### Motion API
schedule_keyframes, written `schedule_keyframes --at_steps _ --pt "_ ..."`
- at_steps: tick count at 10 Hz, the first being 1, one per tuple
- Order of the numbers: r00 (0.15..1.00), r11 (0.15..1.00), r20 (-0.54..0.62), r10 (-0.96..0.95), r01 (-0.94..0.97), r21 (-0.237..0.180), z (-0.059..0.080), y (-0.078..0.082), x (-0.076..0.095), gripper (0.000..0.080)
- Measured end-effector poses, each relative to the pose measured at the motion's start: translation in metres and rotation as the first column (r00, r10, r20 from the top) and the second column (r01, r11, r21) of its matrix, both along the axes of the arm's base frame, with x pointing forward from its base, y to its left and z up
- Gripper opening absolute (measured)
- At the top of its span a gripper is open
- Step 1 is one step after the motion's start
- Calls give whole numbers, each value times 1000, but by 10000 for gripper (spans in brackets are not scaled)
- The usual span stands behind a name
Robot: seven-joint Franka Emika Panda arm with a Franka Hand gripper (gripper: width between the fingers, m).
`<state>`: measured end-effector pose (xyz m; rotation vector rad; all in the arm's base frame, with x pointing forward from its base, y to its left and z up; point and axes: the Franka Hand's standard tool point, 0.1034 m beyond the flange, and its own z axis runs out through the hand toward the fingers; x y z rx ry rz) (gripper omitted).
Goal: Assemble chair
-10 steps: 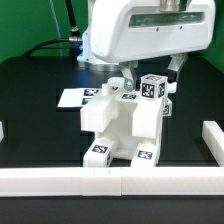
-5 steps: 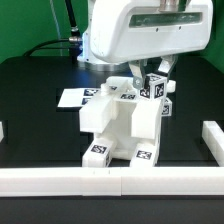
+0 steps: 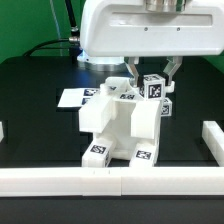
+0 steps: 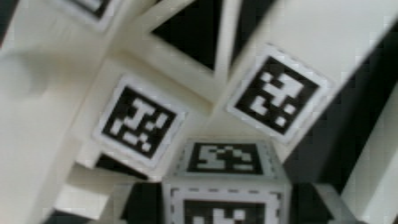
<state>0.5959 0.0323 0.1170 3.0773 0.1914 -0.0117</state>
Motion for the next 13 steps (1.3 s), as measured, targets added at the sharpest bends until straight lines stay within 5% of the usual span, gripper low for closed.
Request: schedule_keyframes --at_steps 6,10,12,13 --pt "851 851 28 -525 525 13 0 4 0 287" --pt "794 795 32 -607 607 16 0 5 0 298" --pt "831 831 30 -556 555 14 0 4 0 603" --pt "868 868 28 -496 496 11 0 4 0 603"
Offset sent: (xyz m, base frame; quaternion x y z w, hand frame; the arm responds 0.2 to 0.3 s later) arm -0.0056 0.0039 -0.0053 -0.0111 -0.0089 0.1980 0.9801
